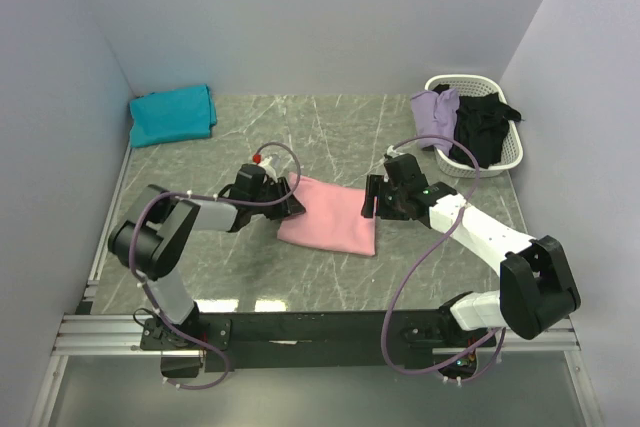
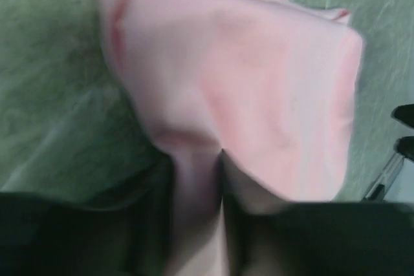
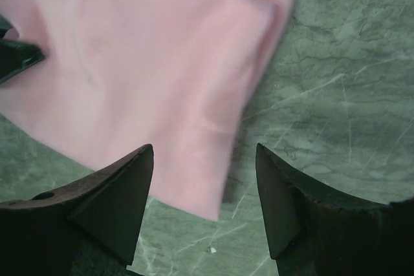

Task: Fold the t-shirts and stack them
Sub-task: Neatly place the folded tshirt to the corner

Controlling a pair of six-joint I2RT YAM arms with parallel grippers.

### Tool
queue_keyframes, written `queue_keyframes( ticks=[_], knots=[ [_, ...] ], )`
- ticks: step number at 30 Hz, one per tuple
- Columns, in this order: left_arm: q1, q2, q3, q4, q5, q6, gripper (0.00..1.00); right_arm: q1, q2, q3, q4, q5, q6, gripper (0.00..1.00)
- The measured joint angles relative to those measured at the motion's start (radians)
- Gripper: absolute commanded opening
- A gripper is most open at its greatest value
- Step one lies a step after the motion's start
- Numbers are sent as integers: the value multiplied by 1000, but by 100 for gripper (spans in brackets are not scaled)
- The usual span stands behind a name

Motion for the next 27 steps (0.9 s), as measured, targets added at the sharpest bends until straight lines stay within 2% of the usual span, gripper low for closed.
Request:
queue_keyframes(
  ticks=[2,7,15,22,27],
  knots=[
    [-2,51,37,2,23,-10,1,0,7,0,0,-2,0,71],
    [-9,150,182,-63,72,-7,1,0,39,16,3,-3,-3,71],
    [14,291,588,-388,27,120,1,0,106,29,22,-31,-5,71],
    [120,350,900,-565,-25,226,1,0,172,65,31,-53,-27,71],
    [200,425,1055,-642,-47,290,1,0,213,94,40,-61,-41,70]
  ],
)
